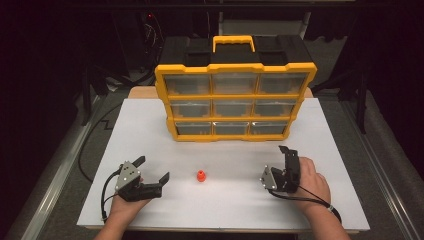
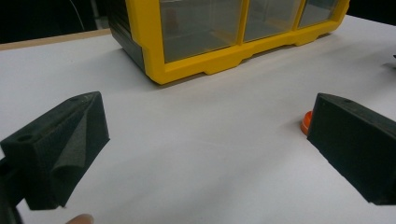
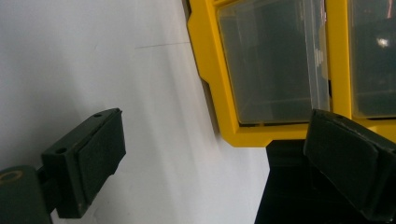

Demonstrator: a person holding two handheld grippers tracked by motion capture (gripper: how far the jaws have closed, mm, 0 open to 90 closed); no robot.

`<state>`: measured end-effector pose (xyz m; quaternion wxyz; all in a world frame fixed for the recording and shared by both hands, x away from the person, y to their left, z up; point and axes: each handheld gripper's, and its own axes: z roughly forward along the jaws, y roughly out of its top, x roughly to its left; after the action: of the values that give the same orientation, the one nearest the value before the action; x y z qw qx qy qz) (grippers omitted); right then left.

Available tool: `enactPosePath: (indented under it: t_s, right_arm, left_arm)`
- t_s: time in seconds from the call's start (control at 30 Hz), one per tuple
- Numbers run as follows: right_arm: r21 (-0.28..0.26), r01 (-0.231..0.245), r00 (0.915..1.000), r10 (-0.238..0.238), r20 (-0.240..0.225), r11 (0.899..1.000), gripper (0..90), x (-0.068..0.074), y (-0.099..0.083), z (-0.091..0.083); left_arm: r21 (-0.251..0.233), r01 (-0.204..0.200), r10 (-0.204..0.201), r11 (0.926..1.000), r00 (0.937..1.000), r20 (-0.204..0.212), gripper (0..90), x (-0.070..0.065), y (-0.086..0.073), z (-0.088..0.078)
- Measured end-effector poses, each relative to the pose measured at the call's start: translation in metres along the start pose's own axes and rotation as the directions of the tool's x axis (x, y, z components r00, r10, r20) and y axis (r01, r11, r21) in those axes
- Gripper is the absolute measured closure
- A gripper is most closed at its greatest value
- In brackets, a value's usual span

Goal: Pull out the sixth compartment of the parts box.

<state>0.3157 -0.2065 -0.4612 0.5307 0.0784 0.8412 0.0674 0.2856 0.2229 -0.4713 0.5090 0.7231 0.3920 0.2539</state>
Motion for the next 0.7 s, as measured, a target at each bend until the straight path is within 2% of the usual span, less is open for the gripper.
enactPosePath:
  t_s: [0.03, 0.07, 0.17, 0.2, 0.3, 0.37, 0.4, 0.47, 0.7]
  right_arm:
    - [0.0, 0.0, 1.0, 0.0, 0.0, 1.0, 5.9, 0.0, 0.0, 0.0]
    - [-0.012, 0.02, 0.9996, -0.02, 0.019, 1.0, 6.4, 0.001, 0.001, 0.001]
    - [0.007, 0.043, 0.9988, -0.043, 0.024, 0.999, 7.5, 0.002, 0.003, 0.0]
    - [-0.01, 0.049, 0.9981, -0.049, 0.037, 0.999, 8.0, 0.002, 0.004, 0.001]
    - [0.002, 0.064, 0.9974, -0.064, 0.034, 0.998, 9.6, 0.002, 0.006, 0.002]
    - [0.013, 0.056, 0.9978, -0.057, 0.035, 0.998, 10.2, 0.003, 0.007, 0.002]
    - [-0.001, 0.069, 0.9964, -0.069, 0.048, 0.998, 11.4, 0.003, 0.008, 0.004]
    - [0.014, 0.067, 0.997, -0.068, 0.037, 0.998, 12.4, 0.003, 0.009, 0.004]
    - [0.009, 0.071, 0.994, -0.072, 0.082, 0.997, 20.4, 0.002, 0.016, 0.006]
  left_arm:
    - [0.006, -0.002, 0.002, 1.0, 1.0, 0.001, 0.2, 0.0, 0.0, 0.0]
    - [0.006, -0.002, 0.002, 1.0, 1.0, 0.001, 0.2, 0.0, 0.0, 0.0]
    - [0.0, -0.004, 0.004, 1.0, 1.0, 0.001, 0.2, 0.0, 0.0, 0.0]
    - [-0.002, -0.004, 0.004, 1.0, 1.0, 0.001, 0.2, 0.0, 0.0, 0.0]
    - [-0.002, -0.001, 0.001, 1.0, 1.0, 0.002, 0.2, 0.001, 0.0, 0.0]
    - [-0.008, 0.002, -0.002, 1.0, 1.0, 0.004, 0.2, 0.001, 0.0, 0.0]
    - [-0.009, 0.002, -0.002, 1.0, 1.0, 0.006, 0.2, 0.002, 0.0, 0.0]
    - [-0.014, 0.006, -0.006, 0.9999, 0.9999, 0.012, 0.2, 0.002, 0.0, 0.0]
    - [-0.023, 0.012, -0.012, 0.9997, 0.9997, 0.023, 0.2, 0.003, 0.0, -0.001]
